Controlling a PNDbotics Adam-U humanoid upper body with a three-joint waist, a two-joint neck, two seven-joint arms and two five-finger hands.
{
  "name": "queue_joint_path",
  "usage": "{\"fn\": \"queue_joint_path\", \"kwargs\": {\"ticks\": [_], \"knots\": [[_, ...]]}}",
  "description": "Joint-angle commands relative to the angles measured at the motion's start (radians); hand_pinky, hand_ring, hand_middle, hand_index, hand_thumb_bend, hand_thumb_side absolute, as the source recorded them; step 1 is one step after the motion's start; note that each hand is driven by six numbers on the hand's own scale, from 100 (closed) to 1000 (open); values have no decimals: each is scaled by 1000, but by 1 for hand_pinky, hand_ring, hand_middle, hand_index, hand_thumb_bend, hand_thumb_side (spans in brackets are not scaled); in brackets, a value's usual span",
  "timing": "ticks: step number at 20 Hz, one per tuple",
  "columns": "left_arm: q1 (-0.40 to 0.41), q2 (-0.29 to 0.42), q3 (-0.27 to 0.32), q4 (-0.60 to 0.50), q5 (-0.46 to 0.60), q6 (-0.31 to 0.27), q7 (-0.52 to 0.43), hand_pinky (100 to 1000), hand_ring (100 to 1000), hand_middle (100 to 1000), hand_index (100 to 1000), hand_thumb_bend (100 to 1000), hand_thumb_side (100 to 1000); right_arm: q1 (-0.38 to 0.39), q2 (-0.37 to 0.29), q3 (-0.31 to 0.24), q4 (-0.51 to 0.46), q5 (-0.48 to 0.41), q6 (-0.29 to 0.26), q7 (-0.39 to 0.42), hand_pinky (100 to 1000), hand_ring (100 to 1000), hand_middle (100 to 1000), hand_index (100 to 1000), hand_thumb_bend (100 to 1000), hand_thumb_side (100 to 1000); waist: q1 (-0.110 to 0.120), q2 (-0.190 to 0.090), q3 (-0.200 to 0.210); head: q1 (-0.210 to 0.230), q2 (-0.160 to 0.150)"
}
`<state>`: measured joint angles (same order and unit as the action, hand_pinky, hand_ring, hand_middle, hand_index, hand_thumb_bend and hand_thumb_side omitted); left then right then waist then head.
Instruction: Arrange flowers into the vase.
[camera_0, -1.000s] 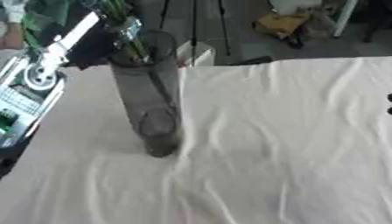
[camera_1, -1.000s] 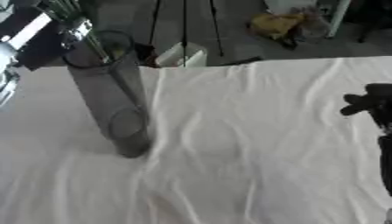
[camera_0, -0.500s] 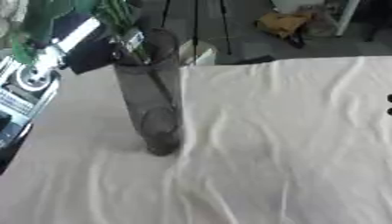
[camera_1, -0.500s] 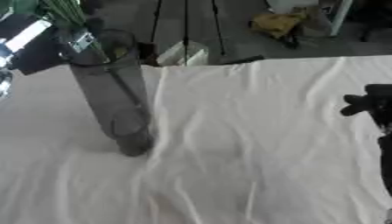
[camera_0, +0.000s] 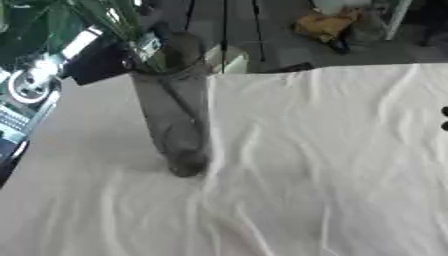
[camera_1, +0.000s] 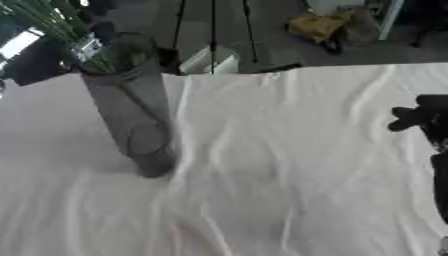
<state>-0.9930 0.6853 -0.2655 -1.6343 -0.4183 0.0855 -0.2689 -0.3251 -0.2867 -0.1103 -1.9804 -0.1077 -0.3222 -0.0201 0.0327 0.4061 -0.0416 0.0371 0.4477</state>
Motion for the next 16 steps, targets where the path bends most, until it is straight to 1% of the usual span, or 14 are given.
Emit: {"fn": "queue_joint_path", "kwargs": {"ticks": [1,13,16], "knots": [[-8,41,29,-23,5,-2,-20,905,908,885,1000,176,1000,-6,-12,-6,-20,-4,1,0,749,532,517,708,100,1000,-14,-43,3,-4,3],[13,61,38,-44,7,-9,-58,929,918,897,1000,182,1000,-6,-12,-7,-20,-6,2,0,749,532,516,709,100,1000,-16,-46,8,-9,3],[16,65,38,-50,11,-12,-68,949,923,902,1000,187,1000,-6,-11,-7,-20,-6,3,0,749,532,516,709,100,1000,-16,-47,9,-9,3]]}}
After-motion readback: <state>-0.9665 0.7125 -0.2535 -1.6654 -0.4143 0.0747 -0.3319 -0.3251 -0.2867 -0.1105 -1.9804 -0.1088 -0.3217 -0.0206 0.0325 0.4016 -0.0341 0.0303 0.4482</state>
